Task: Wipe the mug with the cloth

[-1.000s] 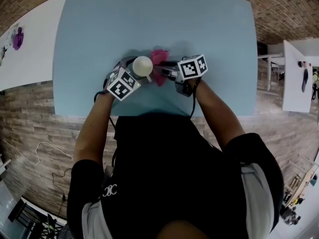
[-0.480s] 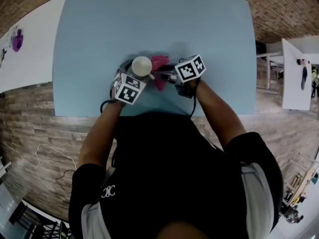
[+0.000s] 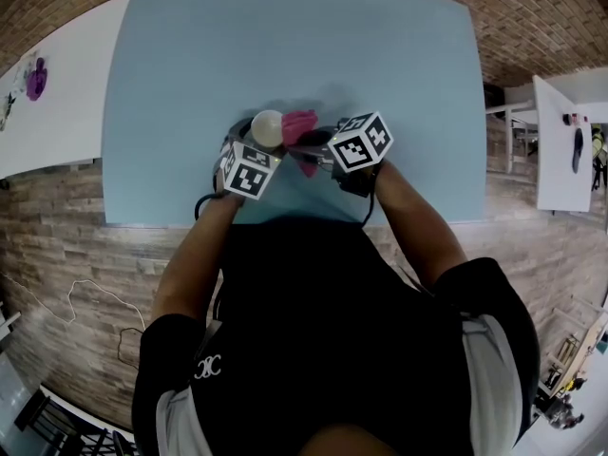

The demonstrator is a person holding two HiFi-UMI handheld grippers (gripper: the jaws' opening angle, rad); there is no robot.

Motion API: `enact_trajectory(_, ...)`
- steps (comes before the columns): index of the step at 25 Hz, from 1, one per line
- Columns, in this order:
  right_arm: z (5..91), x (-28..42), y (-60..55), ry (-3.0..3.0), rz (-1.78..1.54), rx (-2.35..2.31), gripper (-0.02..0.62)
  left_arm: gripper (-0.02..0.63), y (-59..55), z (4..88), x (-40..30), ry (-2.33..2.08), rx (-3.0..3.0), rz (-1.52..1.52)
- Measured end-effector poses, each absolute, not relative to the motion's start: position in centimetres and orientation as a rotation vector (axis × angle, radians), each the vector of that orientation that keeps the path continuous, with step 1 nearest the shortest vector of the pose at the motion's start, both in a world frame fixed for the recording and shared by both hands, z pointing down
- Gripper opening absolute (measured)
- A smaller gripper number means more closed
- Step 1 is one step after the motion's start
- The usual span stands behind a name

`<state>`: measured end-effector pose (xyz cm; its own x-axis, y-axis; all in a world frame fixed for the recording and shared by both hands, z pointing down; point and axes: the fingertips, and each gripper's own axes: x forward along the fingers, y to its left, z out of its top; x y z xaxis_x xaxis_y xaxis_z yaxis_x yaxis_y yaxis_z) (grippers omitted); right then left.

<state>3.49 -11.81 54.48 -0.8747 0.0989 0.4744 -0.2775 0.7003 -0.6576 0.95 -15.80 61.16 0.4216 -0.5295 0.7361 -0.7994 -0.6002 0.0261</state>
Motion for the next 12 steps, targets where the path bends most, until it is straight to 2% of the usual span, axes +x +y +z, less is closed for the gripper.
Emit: enact_trajectory(12,55.44,3.50,-10.90,-2.521,1.035,0.407,0.038,0.428,-15.84,61.25,0.77,-1.155,2.311,1.006)
